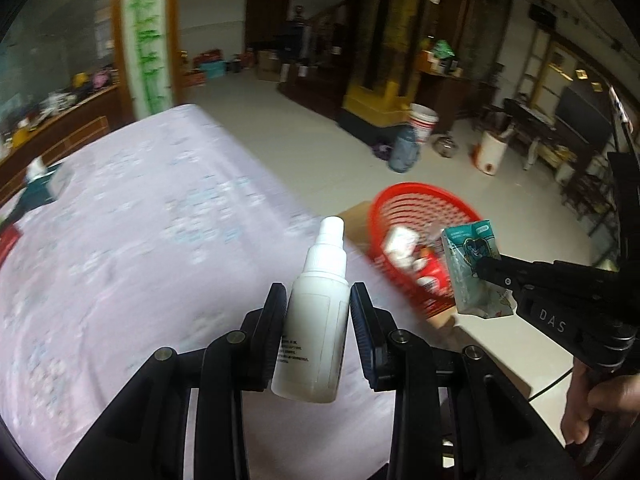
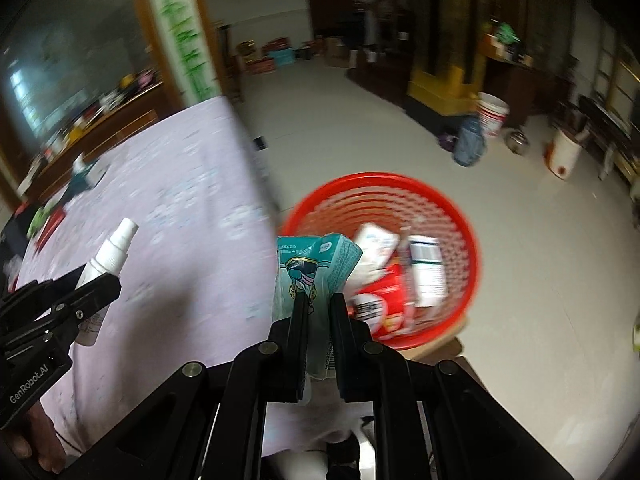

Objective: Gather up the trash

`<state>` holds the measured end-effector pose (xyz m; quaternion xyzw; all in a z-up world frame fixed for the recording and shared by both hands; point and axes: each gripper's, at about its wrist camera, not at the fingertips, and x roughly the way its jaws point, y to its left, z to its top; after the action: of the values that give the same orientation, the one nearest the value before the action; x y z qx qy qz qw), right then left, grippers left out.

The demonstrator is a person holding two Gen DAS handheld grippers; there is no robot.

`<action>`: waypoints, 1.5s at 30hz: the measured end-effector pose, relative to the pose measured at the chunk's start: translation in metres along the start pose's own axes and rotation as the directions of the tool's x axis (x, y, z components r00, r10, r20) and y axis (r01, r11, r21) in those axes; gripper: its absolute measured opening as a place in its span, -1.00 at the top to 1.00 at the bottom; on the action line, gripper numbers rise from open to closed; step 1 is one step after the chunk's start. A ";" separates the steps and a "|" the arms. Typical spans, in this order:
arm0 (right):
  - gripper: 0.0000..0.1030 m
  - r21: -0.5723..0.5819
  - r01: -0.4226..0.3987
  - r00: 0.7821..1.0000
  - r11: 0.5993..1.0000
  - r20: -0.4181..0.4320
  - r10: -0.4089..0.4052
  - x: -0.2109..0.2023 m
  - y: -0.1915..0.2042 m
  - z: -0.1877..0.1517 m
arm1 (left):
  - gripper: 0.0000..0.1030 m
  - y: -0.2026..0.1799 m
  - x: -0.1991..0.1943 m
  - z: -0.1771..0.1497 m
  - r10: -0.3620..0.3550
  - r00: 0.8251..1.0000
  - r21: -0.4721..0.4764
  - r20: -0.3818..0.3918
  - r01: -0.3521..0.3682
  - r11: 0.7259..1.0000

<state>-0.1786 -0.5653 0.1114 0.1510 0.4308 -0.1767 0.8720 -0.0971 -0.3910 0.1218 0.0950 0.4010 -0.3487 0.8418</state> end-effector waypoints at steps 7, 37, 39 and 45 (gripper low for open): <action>0.76 0.113 0.020 1.000 0.993 0.002 -0.021 0.001 -0.068 0.022 | 0.38 -0.053 0.045 0.037 -0.110 0.993 0.054 -0.034 0.112 0.992; -0.25 0.108 0.100 0.995 0.989 -0.004 -0.101 -0.004 -0.075 0.031 | -0.52 -0.071 0.049 0.032 -0.103 0.995 0.089 0.009 0.101 0.991; -0.33 0.098 0.132 0.991 0.986 0.000 -0.133 -0.014 -0.066 0.018 | -0.59 -0.067 0.033 0.024 -0.089 0.996 0.111 0.028 0.085 0.990; -0.50 0.071 0.167 0.986 0.983 0.005 -0.167 -0.043 -0.037 -0.021 | -0.72 -0.050 -0.013 -0.003 -0.063 0.996 0.198 0.068 0.048 0.979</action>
<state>-0.2341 -0.5818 0.1300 0.1439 0.4309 -0.2650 0.8505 -0.1381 -0.4199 0.1353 0.1533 0.3356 -0.4130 0.8326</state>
